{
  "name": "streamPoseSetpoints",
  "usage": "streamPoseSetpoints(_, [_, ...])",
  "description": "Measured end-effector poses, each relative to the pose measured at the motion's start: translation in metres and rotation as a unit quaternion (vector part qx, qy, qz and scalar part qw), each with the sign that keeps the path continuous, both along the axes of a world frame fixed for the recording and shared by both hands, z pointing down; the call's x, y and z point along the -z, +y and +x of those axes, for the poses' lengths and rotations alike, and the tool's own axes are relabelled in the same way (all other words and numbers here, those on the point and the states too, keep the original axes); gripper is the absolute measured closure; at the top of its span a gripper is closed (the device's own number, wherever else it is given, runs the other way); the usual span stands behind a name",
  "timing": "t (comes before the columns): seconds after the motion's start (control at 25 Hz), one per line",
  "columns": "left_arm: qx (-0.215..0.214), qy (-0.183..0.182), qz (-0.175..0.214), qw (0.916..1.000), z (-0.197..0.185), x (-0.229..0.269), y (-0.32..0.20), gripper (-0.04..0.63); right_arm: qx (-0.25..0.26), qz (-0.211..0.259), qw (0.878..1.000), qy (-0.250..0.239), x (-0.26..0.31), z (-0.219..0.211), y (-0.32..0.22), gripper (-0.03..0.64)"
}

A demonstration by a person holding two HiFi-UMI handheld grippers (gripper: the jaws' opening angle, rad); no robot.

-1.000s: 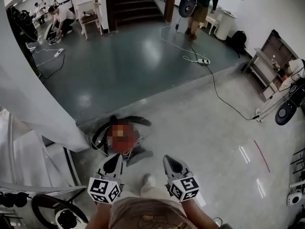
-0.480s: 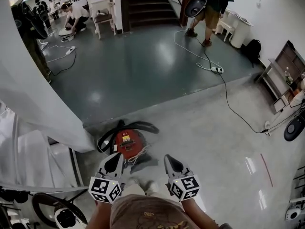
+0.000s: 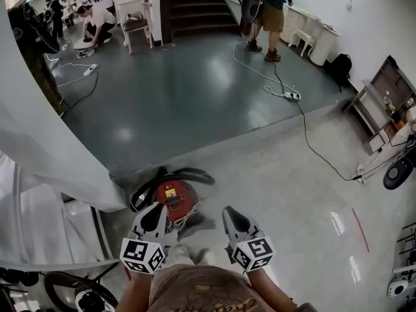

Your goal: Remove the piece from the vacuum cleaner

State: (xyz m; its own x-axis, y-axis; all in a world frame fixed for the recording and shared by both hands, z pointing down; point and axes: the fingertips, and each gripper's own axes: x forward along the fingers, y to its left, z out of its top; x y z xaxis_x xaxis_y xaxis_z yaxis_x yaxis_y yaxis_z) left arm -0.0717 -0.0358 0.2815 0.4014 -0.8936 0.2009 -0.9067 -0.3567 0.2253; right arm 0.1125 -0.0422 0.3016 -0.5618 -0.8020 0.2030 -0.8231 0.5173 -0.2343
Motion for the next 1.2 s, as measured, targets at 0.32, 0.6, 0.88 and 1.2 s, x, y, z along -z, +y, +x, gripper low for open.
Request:
streamPoseSetpoints(0.32, [-0.014,0.019,-0.009,0.9997,-0.006,-0.007,-0.003,0.448,0.022,-0.011,1.000,-0.016,-0.004,-0.016,0.002,0.461])
streamPoseSetpoints(0.6, [-0.032,0.022,-0.031,0.9987,-0.009,-0.023,-0.006,0.321,0.050,-0.034,0.998,-0.012,-0.020,-0.028,0.001,0.391])
streamPoseSetpoints(0.88, [-0.045,0.014,-0.082,0.9955,-0.012,-0.081,-0.013,0.321,0.069,-0.071,0.995,0.008,-0.066,-0.035,-0.013,0.391])
streamPoseSetpoints(1.2, [-0.071,0.005,-0.153,0.9856,-0.005,-0.197,-0.017,0.322,0.117,-0.137,0.982,0.065,-0.183,-0.040,-0.017,0.391])
